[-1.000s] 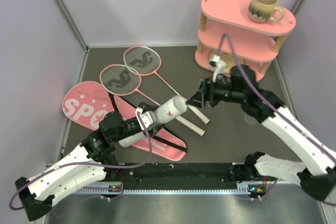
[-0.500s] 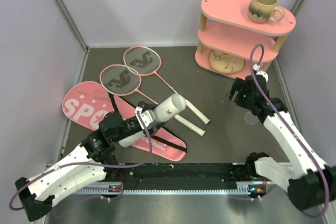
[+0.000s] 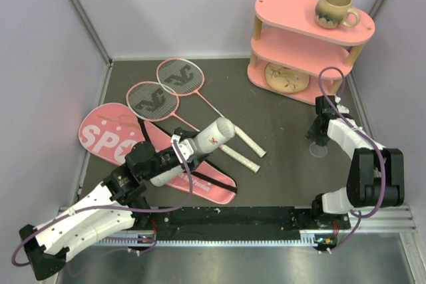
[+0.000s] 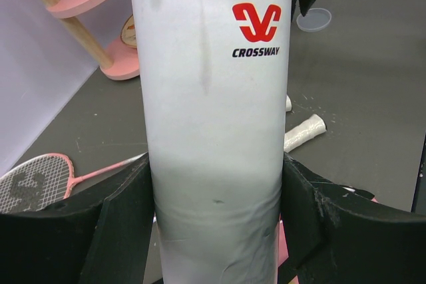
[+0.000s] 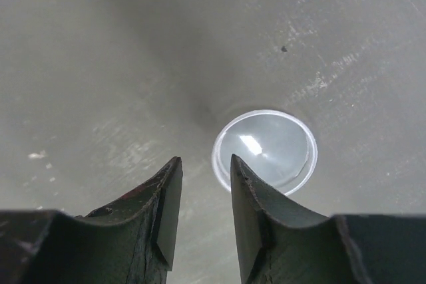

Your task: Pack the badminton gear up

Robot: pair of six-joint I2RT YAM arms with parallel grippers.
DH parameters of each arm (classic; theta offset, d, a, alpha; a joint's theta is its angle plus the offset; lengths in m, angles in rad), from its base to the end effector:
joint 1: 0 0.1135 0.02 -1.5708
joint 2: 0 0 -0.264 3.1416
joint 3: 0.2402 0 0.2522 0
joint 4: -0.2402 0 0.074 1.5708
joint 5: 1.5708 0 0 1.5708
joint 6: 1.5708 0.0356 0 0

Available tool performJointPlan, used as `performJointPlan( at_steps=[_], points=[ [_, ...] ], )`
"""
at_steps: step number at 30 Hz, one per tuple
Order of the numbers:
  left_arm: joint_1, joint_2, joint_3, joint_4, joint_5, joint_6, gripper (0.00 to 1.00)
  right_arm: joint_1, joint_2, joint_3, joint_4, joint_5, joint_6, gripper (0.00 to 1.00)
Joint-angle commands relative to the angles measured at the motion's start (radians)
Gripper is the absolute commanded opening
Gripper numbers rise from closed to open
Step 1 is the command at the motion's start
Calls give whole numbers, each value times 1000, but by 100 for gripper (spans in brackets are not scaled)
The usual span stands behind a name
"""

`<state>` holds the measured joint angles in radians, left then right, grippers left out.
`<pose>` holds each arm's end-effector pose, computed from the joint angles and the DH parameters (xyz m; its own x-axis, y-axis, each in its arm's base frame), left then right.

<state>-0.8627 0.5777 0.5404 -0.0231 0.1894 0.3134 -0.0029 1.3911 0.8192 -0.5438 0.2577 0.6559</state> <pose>0.0955 -0.1218 0.3019 0.2303 0.1965 -0.9531 0.8381 0.4577 0.2969 0.2589 -0.0098 0.1937 -0.6418 0.5916 -0.4880 0.6388 0.7645 0.0867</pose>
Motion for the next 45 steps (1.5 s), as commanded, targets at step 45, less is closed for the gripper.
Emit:
performJointPlan(
  at_steps=[45],
  points=[
    [-6,-29,18,86,15,-8,8,-32,72,-57,169,-232,-154,42]
  ],
)
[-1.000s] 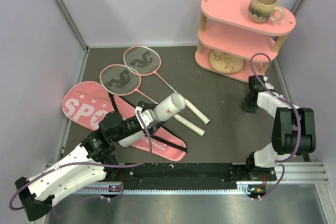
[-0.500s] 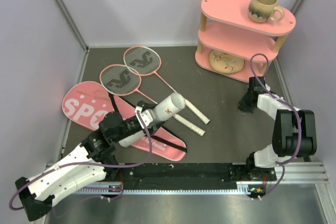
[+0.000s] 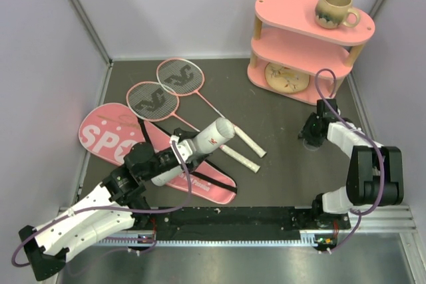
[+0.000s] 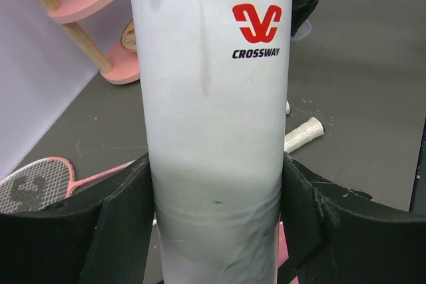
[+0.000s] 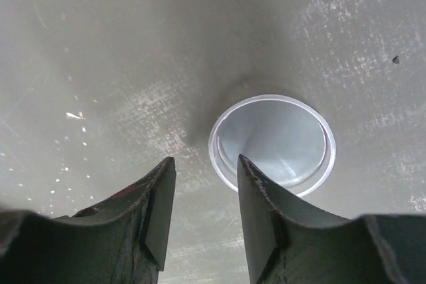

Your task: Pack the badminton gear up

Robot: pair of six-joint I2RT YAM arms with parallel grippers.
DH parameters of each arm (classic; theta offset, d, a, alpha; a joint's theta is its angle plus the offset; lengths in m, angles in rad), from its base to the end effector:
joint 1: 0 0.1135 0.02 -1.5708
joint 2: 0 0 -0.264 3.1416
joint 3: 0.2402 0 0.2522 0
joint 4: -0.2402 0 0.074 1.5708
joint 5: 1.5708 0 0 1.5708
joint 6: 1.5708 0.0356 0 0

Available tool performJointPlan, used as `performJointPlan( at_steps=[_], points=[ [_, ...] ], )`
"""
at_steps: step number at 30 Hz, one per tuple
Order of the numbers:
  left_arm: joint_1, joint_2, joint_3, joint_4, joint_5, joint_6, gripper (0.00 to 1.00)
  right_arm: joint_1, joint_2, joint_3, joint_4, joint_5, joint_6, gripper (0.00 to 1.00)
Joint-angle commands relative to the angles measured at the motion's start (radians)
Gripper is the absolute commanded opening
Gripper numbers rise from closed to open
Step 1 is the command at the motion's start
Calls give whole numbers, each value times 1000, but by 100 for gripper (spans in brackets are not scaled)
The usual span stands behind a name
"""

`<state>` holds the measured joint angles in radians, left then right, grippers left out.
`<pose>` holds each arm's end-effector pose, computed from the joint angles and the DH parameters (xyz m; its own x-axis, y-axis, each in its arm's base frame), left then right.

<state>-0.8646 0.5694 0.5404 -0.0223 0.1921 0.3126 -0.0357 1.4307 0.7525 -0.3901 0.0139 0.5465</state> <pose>0.0941 -0.1209 0.3031 0.2361 0.1884 -0.9533 0.8386 0.4561 0.2978 0.2641 -0.0099 0.1719 -0.7262 0.5459 -0.4178 0.4914 0.8373 0.2399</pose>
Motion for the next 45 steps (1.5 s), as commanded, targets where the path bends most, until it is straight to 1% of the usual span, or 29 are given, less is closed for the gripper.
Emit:
performJointPlan(
  at_steps=[1,2,3,5,6,7,8,10,13,15,18,20,23,24,25,26,27,29,30,33,35,36,38,39,42,45],
  points=[
    [-4,-22,18,85,10,-9,8,3,54,18,16,17,-48,41],
    [-4,-22,18,85,10,-6,8,8,66,24,16,24,-49,40],
    [-4,-22,18,85,9,-6,8,11,77,25,10,32,-51,36],
    [-4,-20,18,85,9,-6,8,29,100,34,0,86,-48,32],
    [-4,-20,16,85,9,-6,8,60,106,36,-12,115,-46,28],
    [-4,-20,16,85,9,-7,8,74,109,39,-18,174,-48,26],
    [-5,-20,16,85,9,-6,8,97,115,42,-24,199,-45,19],
    [-4,-17,16,85,9,-6,8,108,117,51,-38,248,-46,11],
    [-5,-13,16,85,6,-6,8,125,131,73,-56,288,-53,5],
    [-5,-11,16,85,7,-6,8,129,143,85,-59,282,-53,0],
    [-5,-13,15,84,0,-3,8,132,151,108,-73,256,-54,0],
    [-5,-13,13,82,-8,-1,8,140,110,108,-70,226,-56,0],
    [-5,-11,15,82,-7,0,8,140,-1,94,-62,123,-53,0],
    [-5,-11,13,82,-5,-1,8,140,-30,90,-64,45,-51,0],
    [-5,-9,15,82,-5,0,8,141,-100,88,-67,0,-49,0],
    [-7,-11,16,82,-3,0,8,140,-130,87,-66,-55,-51,0],
    [-5,-11,15,81,-5,0,8,141,-165,85,-66,-184,-60,0],
    [-7,-8,13,81,-8,3,8,142,-252,81,-49,-334,-97,0],
    [-7,-8,12,81,-6,3,8,145,-281,76,-27,-462,-105,0],
    [-7,-3,15,79,6,3,8,186,-371,103,-19,-651,-129,0],
    [-8,-2,18,78,9,3,8,238,-418,126,-36,-712,-128,0],
    [-10,-2,16,78,6,2,8,259,-435,152,-39,-782,-126,0],
    [-8,-2,16,76,6,5,8,301,-463,182,-56,-804,-115,0],
    [-8,0,16,78,4,5,8,350,-495,215,-67,-818,-115,0],
    [-11,4,13,78,9,6,8,413,-551,272,-87,-830,-109,0],
    [-10,12,15,74,21,8,8,425,-564,318,-90,-880,-68,0]
  ],
)
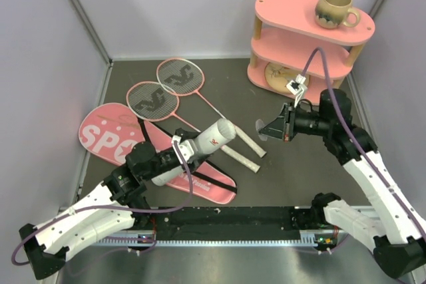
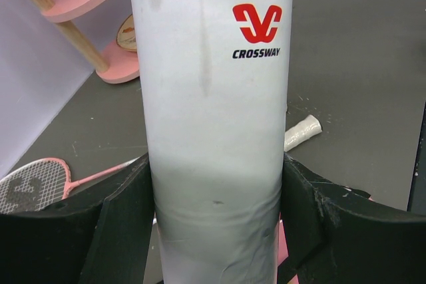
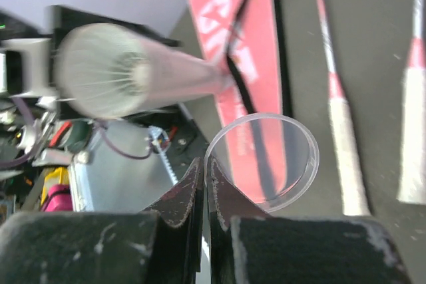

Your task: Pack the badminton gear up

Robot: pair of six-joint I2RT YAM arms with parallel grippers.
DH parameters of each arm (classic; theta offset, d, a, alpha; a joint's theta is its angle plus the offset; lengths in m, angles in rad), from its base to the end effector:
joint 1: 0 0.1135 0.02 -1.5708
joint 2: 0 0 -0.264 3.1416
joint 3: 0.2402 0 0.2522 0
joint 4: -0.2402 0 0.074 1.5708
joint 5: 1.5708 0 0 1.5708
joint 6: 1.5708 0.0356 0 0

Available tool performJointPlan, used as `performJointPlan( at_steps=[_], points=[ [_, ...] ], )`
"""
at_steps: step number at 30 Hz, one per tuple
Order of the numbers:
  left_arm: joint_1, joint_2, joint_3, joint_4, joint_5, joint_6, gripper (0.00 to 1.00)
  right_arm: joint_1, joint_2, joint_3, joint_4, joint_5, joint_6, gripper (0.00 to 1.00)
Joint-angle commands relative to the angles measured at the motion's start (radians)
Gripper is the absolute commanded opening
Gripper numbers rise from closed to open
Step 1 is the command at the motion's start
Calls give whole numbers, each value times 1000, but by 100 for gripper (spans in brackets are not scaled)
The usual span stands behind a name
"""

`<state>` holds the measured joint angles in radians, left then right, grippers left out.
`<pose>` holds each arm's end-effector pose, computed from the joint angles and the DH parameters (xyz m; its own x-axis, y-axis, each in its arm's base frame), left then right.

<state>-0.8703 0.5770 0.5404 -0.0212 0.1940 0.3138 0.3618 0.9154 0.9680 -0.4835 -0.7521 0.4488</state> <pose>0.0943 -0.1225 0.3022 0.2344 0.1918 -0.9530 0.8430 0.4480 0.2976 0.1704 0.0905 0.3538 -0.7160 0.0678 -0.6948 -0.5864 0.4815 0.6513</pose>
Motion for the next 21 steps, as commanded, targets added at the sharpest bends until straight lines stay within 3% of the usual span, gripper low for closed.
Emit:
performJointPlan(
  at_steps=[1,7,14,21],
  points=[
    [-6,6,16,72,31,7,8,38,-47,113,-1,-124,40,0],
    [-6,15,13,70,74,8,8,136,-24,166,-4,-119,68,0],
    [-7,35,16,56,101,13,8,293,60,273,-20,-13,57,0],
    [-9,38,18,53,107,15,8,373,129,317,-32,46,59,0]
  ],
)
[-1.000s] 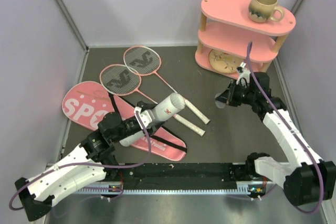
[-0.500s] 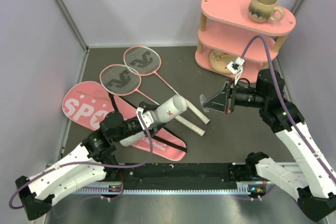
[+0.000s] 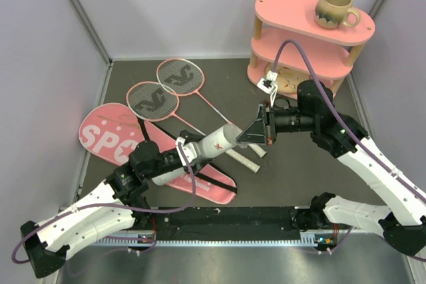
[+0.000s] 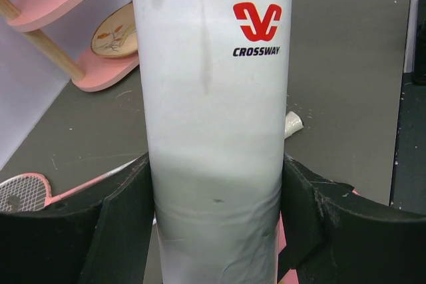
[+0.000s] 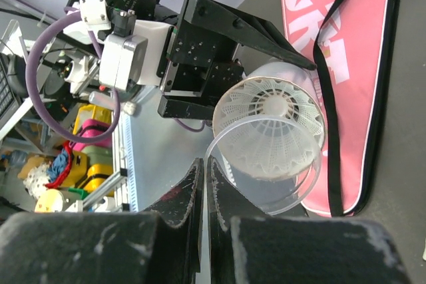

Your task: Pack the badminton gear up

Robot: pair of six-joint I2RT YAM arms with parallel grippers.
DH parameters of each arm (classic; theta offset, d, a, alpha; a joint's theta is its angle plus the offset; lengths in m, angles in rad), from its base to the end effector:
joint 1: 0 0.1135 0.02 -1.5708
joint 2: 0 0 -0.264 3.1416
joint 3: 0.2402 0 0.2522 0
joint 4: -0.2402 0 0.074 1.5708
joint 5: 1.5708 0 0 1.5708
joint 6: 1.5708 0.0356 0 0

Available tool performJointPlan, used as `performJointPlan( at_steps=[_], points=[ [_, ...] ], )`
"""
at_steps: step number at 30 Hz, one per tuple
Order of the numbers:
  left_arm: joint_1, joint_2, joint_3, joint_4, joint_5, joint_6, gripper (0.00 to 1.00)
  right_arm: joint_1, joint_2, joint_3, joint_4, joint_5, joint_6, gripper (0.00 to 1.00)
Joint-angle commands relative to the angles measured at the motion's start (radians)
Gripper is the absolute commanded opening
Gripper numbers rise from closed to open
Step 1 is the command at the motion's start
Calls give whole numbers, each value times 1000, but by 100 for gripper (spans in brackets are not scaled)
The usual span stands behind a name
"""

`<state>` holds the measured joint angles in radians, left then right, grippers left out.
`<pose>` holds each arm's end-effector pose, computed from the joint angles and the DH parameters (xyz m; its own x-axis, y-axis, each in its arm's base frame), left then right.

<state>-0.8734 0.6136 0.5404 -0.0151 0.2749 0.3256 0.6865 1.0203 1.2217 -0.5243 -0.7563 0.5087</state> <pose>0.0958 -0.1294 0.2979 0.2379 0.1955 -0.9514 0.8816 0.3676 0.2960 0.1428 0.1486 0.4146 -0.6841 -0.1025 -0.7222 -0.7227 0.2291 0.6521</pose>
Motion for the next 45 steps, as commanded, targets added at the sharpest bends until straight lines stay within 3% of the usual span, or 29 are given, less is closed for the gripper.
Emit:
performJointPlan(
  at_steps=[1,15,35,45],
  points=[
    [-6,2,18,47,27,4,8,57,37,68,9,57,-1,0],
    [-7,-6,18,46,32,4,8,111,78,84,24,133,17,0],
    [-10,-32,16,46,33,9,8,113,98,4,127,92,94,0],
    [-10,-87,-10,95,47,7,8,113,103,-126,354,18,266,0]
  ],
)
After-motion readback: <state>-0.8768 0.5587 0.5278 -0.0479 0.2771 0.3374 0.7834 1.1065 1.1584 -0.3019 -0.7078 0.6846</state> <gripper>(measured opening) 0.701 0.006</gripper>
